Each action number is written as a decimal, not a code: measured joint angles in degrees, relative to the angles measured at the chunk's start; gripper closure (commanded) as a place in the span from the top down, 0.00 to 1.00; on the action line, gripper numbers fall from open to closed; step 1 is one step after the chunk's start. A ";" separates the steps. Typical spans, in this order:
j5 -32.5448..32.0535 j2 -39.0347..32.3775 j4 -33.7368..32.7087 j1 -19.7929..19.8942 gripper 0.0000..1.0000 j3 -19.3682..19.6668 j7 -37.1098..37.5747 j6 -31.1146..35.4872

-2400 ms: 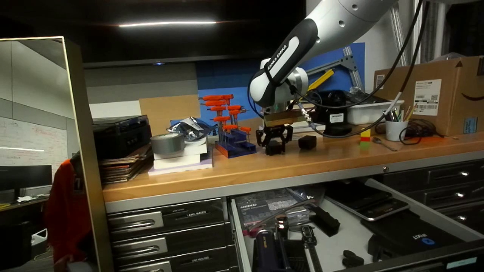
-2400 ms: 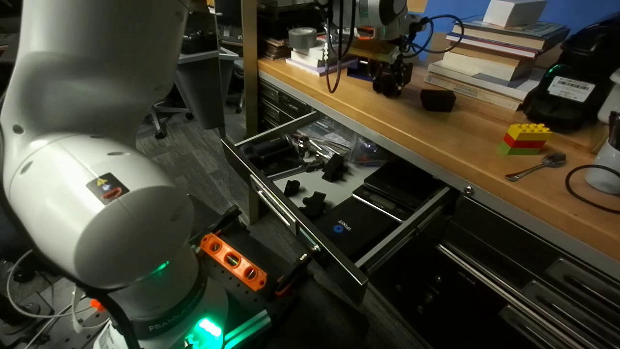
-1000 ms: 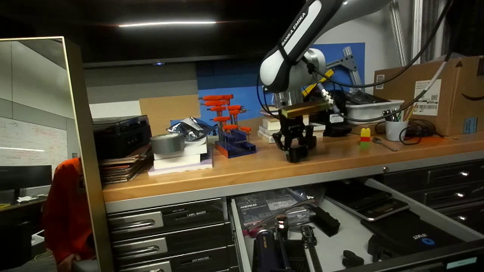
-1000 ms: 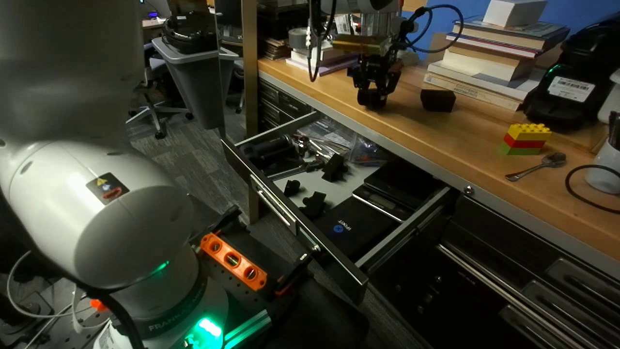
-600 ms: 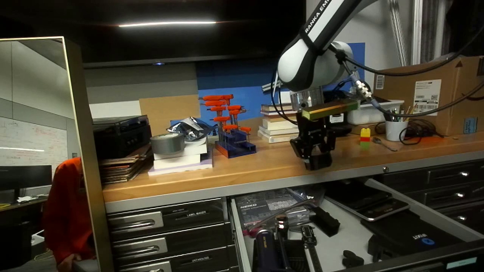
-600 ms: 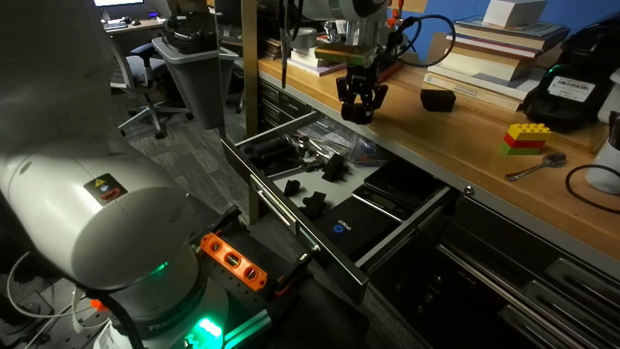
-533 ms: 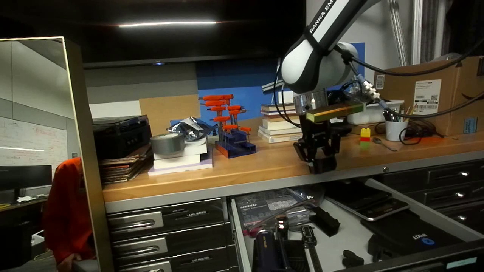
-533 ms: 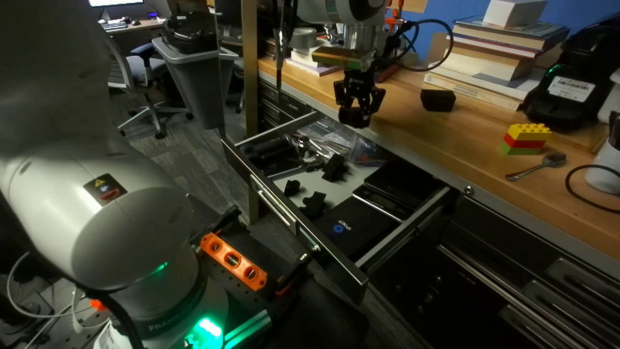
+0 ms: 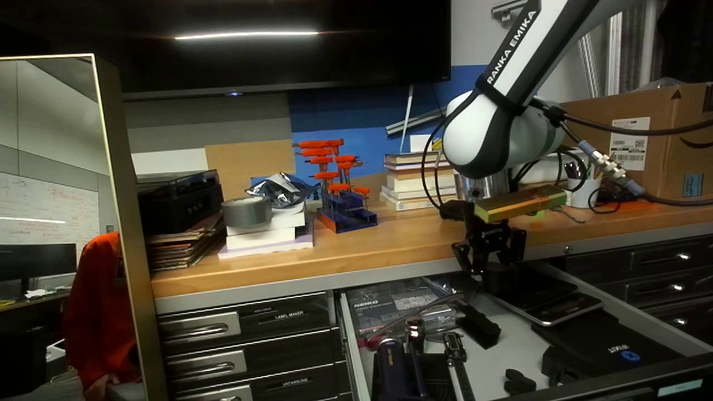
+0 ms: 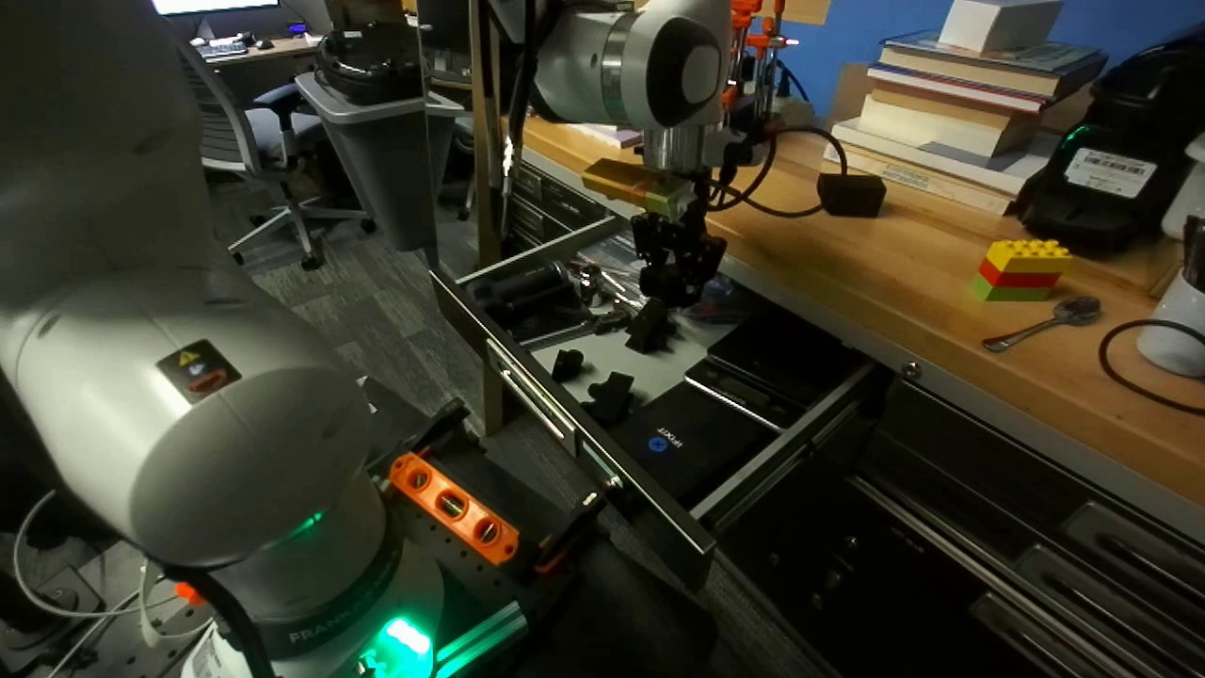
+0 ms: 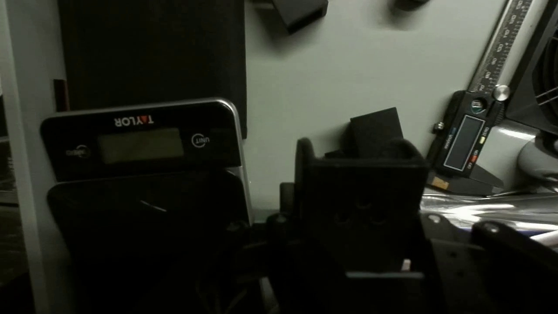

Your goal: Pick up the black objects from the countertop, put them in the drawer and close the drawer.

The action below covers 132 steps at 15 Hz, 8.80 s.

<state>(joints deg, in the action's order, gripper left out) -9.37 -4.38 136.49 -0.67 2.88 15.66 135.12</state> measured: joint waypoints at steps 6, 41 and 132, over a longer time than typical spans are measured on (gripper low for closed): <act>-5.66 -2.02 3.12 0.54 0.25 1.60 4.50 8.78; 16.77 -7.06 4.15 5.36 1.00 -1.00 -17.61 19.22; -0.18 7.83 7.40 -2.07 0.25 -4.33 27.62 -5.15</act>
<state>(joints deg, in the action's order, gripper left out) -9.55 3.46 143.88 -2.74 -1.46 43.28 129.97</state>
